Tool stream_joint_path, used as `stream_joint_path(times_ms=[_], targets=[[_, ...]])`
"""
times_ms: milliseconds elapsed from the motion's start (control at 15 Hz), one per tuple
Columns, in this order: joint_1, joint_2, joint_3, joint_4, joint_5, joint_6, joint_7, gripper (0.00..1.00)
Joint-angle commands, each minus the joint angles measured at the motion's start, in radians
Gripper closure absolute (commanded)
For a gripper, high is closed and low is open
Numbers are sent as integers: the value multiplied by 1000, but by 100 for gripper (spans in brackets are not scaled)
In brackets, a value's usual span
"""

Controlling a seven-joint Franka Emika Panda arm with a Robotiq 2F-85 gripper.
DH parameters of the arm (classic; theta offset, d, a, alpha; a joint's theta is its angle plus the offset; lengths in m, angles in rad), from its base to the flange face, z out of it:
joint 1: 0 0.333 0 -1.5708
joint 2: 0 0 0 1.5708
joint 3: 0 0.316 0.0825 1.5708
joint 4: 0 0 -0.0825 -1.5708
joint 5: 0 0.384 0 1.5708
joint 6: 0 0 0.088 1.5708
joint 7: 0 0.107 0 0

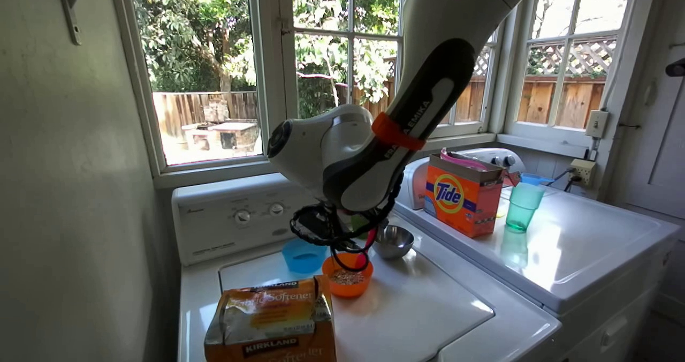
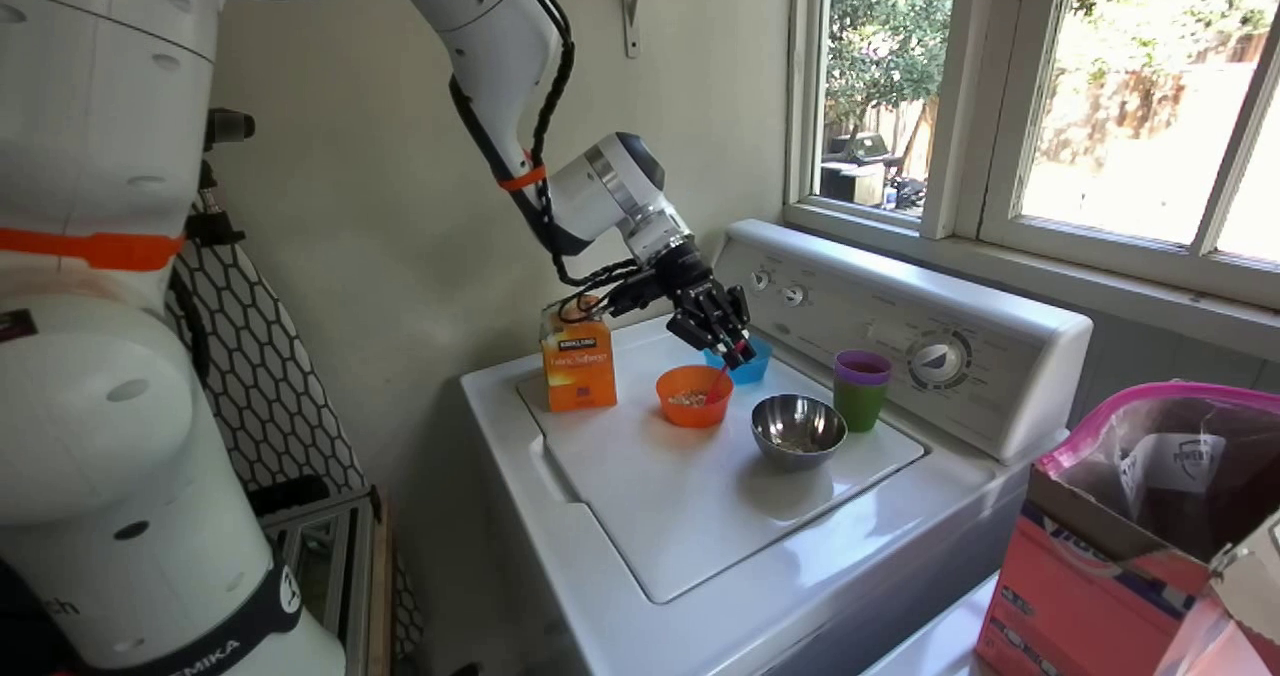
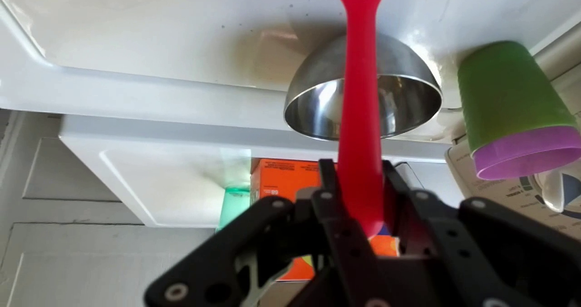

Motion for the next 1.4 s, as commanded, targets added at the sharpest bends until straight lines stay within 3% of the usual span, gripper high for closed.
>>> stream_joint_path(times_ms=[0,467,1333], targets=[[-14,39,33,25,-43,-56,81,94],[-24,81,59,59,-24,-113,97,94],[-63,92,98,97,190,-84,-25,94]])
